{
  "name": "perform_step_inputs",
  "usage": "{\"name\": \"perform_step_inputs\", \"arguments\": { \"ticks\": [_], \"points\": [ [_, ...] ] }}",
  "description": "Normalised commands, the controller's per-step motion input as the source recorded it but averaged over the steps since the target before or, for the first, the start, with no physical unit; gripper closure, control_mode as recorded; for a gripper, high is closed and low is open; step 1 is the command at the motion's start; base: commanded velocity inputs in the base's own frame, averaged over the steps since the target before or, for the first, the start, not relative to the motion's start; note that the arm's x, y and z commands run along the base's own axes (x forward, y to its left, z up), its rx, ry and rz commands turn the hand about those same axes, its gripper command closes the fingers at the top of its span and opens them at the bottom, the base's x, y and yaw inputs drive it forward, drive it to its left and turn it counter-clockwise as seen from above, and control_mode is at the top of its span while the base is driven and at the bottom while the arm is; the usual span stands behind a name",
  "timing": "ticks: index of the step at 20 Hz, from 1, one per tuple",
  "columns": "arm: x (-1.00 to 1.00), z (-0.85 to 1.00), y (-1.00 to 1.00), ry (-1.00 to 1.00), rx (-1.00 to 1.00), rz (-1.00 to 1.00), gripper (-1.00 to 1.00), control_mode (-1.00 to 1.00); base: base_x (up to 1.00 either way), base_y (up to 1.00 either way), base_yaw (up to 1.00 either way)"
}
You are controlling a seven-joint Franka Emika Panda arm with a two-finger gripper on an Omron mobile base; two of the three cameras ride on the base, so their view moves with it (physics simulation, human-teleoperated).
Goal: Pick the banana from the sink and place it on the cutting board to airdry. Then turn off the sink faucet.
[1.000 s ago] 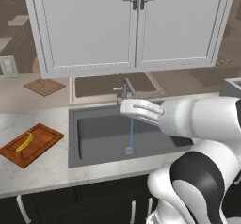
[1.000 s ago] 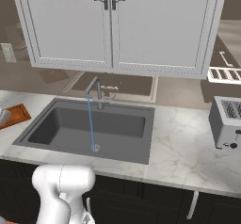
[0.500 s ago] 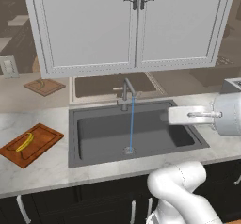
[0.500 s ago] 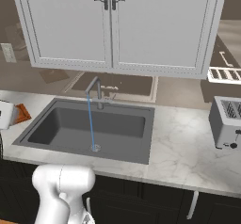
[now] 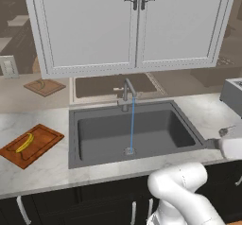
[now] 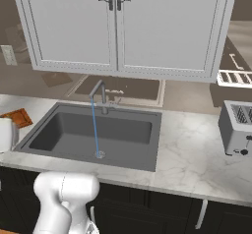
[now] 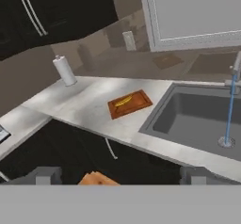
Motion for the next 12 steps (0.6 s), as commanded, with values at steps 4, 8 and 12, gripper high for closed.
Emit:
{"name": "perform_step_inputs", "arguments": {
  "ticks": [4, 8, 12],
  "points": [
    [-0.73, -0.02, -0.57, 0.0, -0.13, 0.08, -1.0, -1.0, 0.0, 0.0, 0.0],
    [-0.39, -0.09, -0.37, 0.0, -0.02, 0.02, -1.0, -1.0, 0.0, 0.0, 0.0],
    [0.0, 0.0, 0.0, 0.03, 0.0, -0.03, -1.0, -1.0, 0.0, 0.0, 0.0]
  ]
}}
